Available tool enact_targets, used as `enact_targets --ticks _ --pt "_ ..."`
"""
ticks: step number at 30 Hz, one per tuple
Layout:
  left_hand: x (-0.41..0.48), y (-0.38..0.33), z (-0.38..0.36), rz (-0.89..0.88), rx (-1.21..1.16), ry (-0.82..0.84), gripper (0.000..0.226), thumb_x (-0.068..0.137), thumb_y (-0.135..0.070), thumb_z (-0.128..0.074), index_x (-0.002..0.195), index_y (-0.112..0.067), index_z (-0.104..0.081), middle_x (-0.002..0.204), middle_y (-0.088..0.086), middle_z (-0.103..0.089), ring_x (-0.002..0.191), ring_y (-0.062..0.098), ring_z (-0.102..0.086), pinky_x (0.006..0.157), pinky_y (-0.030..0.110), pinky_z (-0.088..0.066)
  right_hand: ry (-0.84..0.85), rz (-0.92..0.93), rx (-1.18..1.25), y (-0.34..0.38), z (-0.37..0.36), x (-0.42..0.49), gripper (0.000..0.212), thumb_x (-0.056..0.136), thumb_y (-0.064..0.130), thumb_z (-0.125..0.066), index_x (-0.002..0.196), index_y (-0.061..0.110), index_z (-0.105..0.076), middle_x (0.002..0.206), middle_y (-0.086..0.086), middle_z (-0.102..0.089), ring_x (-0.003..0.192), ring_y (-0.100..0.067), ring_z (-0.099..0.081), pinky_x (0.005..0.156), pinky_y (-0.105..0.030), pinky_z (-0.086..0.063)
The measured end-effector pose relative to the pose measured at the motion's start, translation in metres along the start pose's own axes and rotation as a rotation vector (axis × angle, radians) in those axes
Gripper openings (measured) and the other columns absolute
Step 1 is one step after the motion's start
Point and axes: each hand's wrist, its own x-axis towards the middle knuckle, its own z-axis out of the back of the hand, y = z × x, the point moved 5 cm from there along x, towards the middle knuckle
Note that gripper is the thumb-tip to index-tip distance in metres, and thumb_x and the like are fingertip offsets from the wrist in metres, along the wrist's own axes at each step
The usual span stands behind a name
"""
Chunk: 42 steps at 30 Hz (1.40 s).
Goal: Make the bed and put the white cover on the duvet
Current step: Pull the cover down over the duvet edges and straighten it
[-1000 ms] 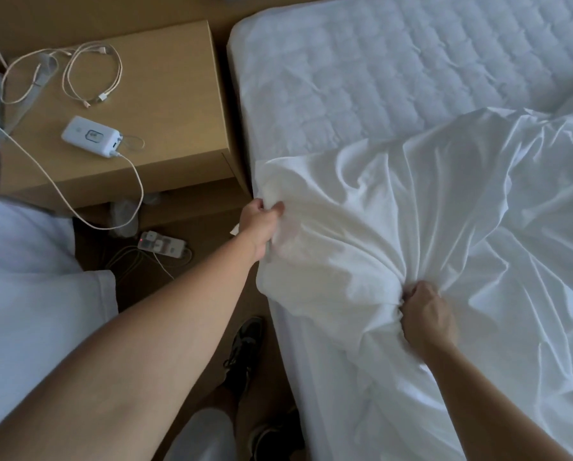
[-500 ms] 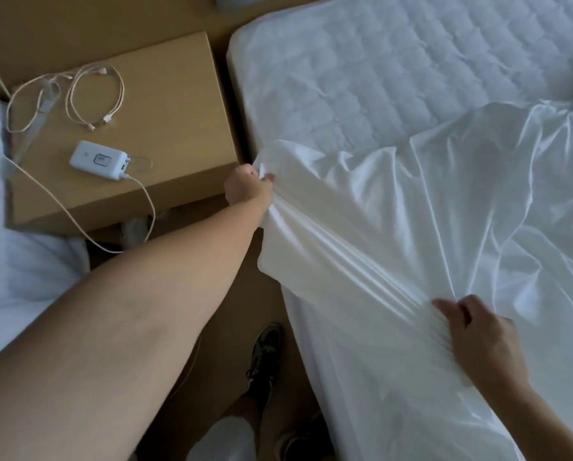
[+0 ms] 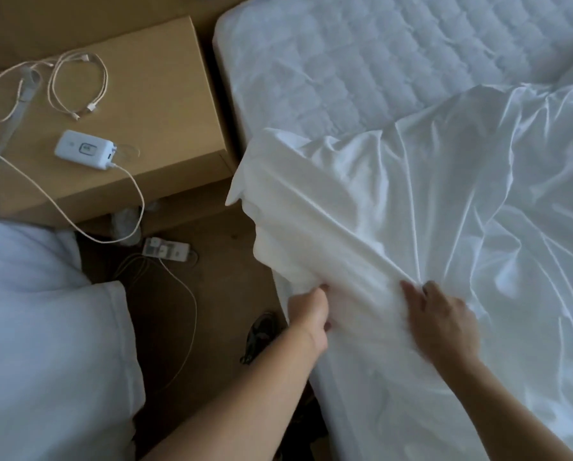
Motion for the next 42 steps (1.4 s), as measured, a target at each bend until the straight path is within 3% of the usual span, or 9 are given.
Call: enact_targets --ticks 9,13,17,21,24,27,32,37,42 --pt "-0.03 0.042 -0.058 -0.295 0.154 0.134 0.016 0.077 -0.016 -0.062 0.089 -0.01 -0.071 0.101 0.009 -0.074 0.105 0.033 -0.07 0.088 0.038 -0.058 -0.016 -0.172 -0.026 -0.102 0.007 -0.02 0.062 0.096 0.07 -0.028 0.093 0.014 -0.056 0.106 -0.031 -0.064 0.101 -0.047 -0.062 0.081 -0.047 -0.044" --pt "-0.042 0.059 -0.054 -0.434 0.238 -0.002 0.025 0.087 -0.031 -0.065 0.094 -0.008 -0.058 0.101 0.012 -0.069 0.093 0.032 -0.07 0.085 0.047 -0.06 -0.185 -0.048 -0.043 -0.119 0.002 -0.063 0.053 0.096 0.062 -0.043 0.116 0.015 -0.057 0.115 -0.02 -0.06 0.107 -0.043 -0.056 0.091 -0.05 -0.042" --pt "-0.078 0.114 -0.045 -0.582 0.351 -0.02 0.041 0.095 -0.048 -0.065 0.105 -0.011 -0.049 0.097 0.002 -0.061 0.085 0.021 -0.063 0.074 0.034 -0.052 -0.389 -0.042 -0.041 -0.159 -0.002 -0.157 0.061 0.09 0.061 -0.055 0.131 0.016 -0.054 0.14 -0.015 -0.048 0.126 -0.035 -0.044 0.103 -0.05 -0.031" --pt "-0.086 0.211 -0.035 -0.412 0.553 0.177 0.074 0.073 -0.074 -0.072 0.114 -0.015 -0.052 0.105 -0.004 -0.061 0.095 0.017 -0.062 0.084 0.032 -0.05 -0.482 -0.226 -0.099 -0.237 -0.037 -0.279 0.07 0.085 0.056 -0.065 0.138 0.011 -0.054 0.15 -0.022 -0.038 0.139 -0.041 -0.036 0.112 -0.056 -0.025" --pt "-0.084 0.28 -0.025 -0.36 0.806 0.294 0.066 0.07 -0.069 -0.076 0.106 -0.013 -0.068 0.103 0.0 -0.073 0.096 0.021 -0.069 0.089 0.038 -0.058 -0.434 -0.297 -0.17 -0.278 -0.077 -0.355 0.072 0.076 0.044 -0.08 0.135 0.009 -0.056 0.146 -0.025 -0.038 0.137 -0.045 -0.037 0.115 -0.055 -0.022" --pt "-0.09 0.334 -0.024 -0.321 0.884 0.481 0.039 0.088 -0.036 -0.078 0.12 -0.017 -0.066 0.115 0.003 -0.07 0.102 0.02 -0.067 0.094 0.042 -0.058 -0.377 -0.315 -0.246 -0.295 -0.105 -0.389 0.058 0.068 0.04 -0.086 0.112 0.009 -0.067 0.128 -0.023 -0.048 0.117 -0.043 -0.048 0.106 -0.056 -0.031" --pt "-0.106 0.405 -0.024 -0.347 0.995 0.72 0.062 0.086 -0.03 -0.081 0.139 -0.015 -0.054 0.12 0.0 -0.065 0.101 0.015 -0.065 0.085 0.036 -0.056 -0.4 -0.247 -0.391 -0.302 -0.106 -0.407 0.01 0.076 0.006 -0.063 0.084 0.008 -0.068 0.084 -0.016 -0.063 0.073 -0.036 -0.059 0.074 -0.046 -0.045" --pt "-0.116 0.434 -0.016 -0.305 0.669 0.625 0.036 0.084 -0.032 -0.083 0.111 -0.015 -0.068 0.112 0.009 -0.073 0.099 0.025 -0.071 0.084 0.046 -0.062 -0.353 -0.013 -0.171 -0.322 -0.116 -0.456 0.023 0.071 0.0 -0.081 0.077 0.012 -0.062 0.061 -0.005 -0.059 0.04 -0.029 -0.056 0.041 -0.027 -0.035" --pt "-0.127 0.462 -0.006 -0.359 0.589 0.567 0.024 0.087 -0.014 -0.08 0.098 -0.006 -0.061 0.106 0.015 -0.071 0.095 0.03 -0.072 0.077 0.046 -0.063 -0.252 -0.053 -0.002 -0.363 -0.126 -0.546 0.028 0.08 0.005 -0.081 0.076 0.016 -0.055 0.065 0.002 -0.057 0.048 -0.026 -0.059 0.046 -0.027 -0.029"
